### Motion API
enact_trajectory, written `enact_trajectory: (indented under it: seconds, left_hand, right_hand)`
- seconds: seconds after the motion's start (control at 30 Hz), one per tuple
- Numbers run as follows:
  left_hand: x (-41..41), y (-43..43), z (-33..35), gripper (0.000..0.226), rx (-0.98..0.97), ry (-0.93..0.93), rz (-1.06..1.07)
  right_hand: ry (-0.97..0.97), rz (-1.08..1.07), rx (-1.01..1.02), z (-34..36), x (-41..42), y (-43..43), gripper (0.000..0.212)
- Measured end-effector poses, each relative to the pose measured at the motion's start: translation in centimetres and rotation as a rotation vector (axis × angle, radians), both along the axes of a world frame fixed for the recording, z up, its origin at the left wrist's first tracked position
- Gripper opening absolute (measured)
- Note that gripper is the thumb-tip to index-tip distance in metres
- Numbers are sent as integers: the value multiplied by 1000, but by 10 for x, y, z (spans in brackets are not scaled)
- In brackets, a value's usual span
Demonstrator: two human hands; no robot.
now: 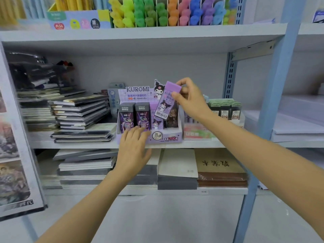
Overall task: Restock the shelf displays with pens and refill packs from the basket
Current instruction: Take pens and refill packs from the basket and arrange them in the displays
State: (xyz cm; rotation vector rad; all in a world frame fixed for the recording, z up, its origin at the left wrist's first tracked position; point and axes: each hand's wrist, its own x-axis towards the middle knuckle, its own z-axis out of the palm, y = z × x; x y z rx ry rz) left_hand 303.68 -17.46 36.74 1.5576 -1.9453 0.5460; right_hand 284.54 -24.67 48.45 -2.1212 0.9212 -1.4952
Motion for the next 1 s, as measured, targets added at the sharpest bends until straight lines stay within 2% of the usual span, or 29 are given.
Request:
enact_trajectory:
  seconds: [0.17, 0.47, 0.73, 1.0]
  left_hand:
    - [5, -3, -9, 61, 24, -95, 41]
    - [5, -3, -11, 63, 10, -129, 61]
    - [3, -1, -11, 63, 5, -110, 60]
    - [1, 0, -11, 64, 26, -82, 50]
  right_hand:
    - [185, -28, -24, -19, 20, -7, 16]
    - [406, -33, -37, -15, 20, -15, 16]
    - [424, -63, -120, -25, 36, -17, 25]
    - [445, -243, -227, -35, 29, -18, 39]
